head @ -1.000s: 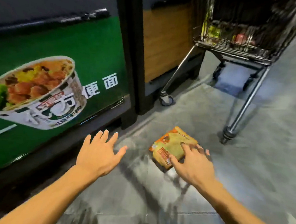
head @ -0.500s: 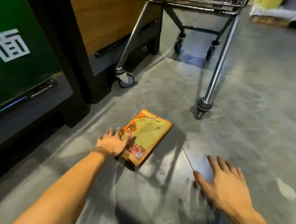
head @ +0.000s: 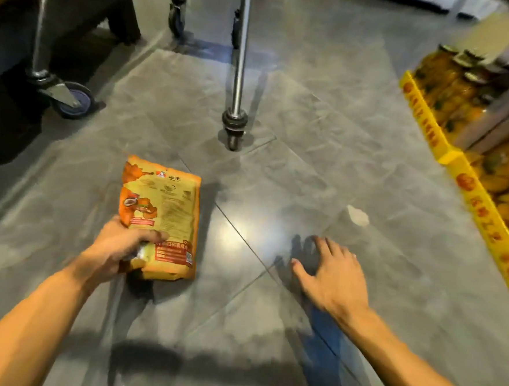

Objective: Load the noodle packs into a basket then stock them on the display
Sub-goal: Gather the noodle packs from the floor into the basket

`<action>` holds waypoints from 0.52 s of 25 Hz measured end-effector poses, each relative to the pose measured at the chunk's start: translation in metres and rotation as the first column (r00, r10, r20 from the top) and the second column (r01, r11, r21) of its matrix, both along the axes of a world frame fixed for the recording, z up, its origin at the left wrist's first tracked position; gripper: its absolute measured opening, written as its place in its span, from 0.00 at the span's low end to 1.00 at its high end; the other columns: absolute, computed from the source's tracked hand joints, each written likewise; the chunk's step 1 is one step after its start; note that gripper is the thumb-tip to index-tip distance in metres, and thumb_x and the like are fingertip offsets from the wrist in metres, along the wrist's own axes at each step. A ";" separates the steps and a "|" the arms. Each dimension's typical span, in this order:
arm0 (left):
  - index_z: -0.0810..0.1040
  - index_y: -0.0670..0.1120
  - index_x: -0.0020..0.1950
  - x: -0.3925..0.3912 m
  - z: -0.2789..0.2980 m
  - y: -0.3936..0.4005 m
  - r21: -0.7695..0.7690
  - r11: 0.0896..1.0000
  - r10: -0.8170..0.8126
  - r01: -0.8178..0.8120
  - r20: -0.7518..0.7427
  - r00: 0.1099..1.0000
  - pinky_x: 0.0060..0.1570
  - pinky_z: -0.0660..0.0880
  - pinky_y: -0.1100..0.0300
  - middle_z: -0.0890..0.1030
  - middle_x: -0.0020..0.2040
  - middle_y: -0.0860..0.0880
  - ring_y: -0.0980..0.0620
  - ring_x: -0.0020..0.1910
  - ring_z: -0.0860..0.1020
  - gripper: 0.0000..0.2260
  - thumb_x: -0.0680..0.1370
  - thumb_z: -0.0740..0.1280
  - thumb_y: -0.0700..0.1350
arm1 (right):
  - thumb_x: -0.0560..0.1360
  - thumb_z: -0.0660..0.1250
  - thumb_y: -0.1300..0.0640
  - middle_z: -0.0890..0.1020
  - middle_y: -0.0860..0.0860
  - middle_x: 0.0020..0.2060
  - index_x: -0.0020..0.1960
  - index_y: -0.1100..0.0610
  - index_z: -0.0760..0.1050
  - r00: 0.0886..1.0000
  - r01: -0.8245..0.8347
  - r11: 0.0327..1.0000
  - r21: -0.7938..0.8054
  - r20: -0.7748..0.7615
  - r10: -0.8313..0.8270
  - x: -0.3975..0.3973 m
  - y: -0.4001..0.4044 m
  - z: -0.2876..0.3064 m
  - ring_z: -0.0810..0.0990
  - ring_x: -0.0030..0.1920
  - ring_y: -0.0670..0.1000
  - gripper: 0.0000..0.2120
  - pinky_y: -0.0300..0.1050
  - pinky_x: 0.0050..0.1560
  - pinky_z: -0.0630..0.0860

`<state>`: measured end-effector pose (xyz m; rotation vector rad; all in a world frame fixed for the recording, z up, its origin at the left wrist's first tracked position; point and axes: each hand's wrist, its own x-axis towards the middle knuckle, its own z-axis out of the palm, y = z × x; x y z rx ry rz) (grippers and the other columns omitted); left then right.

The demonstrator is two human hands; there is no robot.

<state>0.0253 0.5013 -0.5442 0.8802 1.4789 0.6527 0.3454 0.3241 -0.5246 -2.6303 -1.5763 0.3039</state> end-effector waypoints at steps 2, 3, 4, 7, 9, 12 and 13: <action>0.81 0.45 0.57 0.026 0.003 -0.026 0.024 0.994 -0.107 0.106 0.031 0.994 0.54 0.81 0.39 0.87 0.50 0.45 0.41 0.48 0.86 0.26 0.61 0.81 0.34 | 0.70 0.52 0.30 0.80 0.55 0.63 0.68 0.53 0.74 0.998 0.063 0.997 0.033 0.008 -0.063 0.018 -0.022 0.004 0.78 0.62 0.61 0.37 0.60 0.65 0.73; 0.81 0.45 0.58 0.037 0.005 -0.037 0.030 0.987 -0.160 0.159 0.054 0.986 0.55 0.80 0.38 0.87 0.51 0.45 0.41 0.49 0.86 0.28 0.59 0.82 0.35 | 0.69 0.53 0.30 0.80 0.55 0.61 0.66 0.53 0.74 0.995 0.097 0.994 0.045 0.009 -0.097 0.027 -0.034 0.006 0.78 0.61 0.62 0.36 0.60 0.64 0.74; 0.82 0.46 0.59 0.049 0.007 -0.047 0.024 0.980 -0.197 0.196 0.092 0.976 0.55 0.79 0.36 0.87 0.51 0.45 0.40 0.49 0.86 0.31 0.58 0.83 0.36 | 0.69 0.53 0.31 0.81 0.55 0.60 0.66 0.53 0.75 0.992 0.129 0.990 0.049 0.005 -0.130 0.035 -0.047 0.009 0.78 0.60 0.62 0.36 0.60 0.63 0.74; 0.81 0.49 0.64 0.113 0.007 -0.073 0.034 0.941 -0.336 0.337 0.201 0.920 0.51 0.77 0.30 0.86 0.56 0.44 0.37 0.51 0.85 0.36 0.56 0.84 0.41 | 0.71 0.56 0.32 0.79 0.56 0.62 0.68 0.53 0.73 0.957 0.286 0.957 0.045 0.032 -0.288 0.083 -0.111 0.017 0.77 0.63 0.61 0.35 0.60 0.66 0.72; 0.80 0.49 0.64 0.160 0.011 -0.098 0.088 0.885 -0.465 0.457 0.222 0.857 0.41 0.81 0.35 0.86 0.55 0.43 0.37 0.48 0.86 0.33 0.60 0.83 0.41 | 0.74 0.59 0.33 0.77 0.56 0.65 0.70 0.53 0.71 0.905 0.422 0.906 0.022 0.052 -0.423 0.118 -0.163 0.022 0.75 0.66 0.61 0.33 0.59 0.67 0.71; 0.81 0.48 0.61 0.204 0.004 -0.128 0.110 0.829 -0.557 0.548 0.234 0.797 0.32 0.81 0.38 0.87 0.50 0.44 0.38 0.42 0.86 0.24 0.66 0.79 0.37 | 0.76 0.62 0.35 0.75 0.57 0.67 0.70 0.56 0.69 0.752 0.657 0.753 0.051 0.027 -0.658 0.153 -0.249 0.025 0.74 0.67 0.62 0.32 0.57 0.67 0.71; 0.80 0.49 0.62 0.213 -0.003 -0.135 0.093 0.804 -0.591 0.587 0.241 0.770 0.37 0.80 0.31 0.87 0.52 0.44 0.37 0.45 0.86 0.26 0.66 0.80 0.40 | 0.76 0.63 0.36 0.74 0.58 0.67 0.71 0.57 0.68 0.674 0.737 0.672 0.077 -0.003 -0.739 0.157 -0.278 0.025 0.73 0.68 0.62 0.33 0.57 0.66 0.71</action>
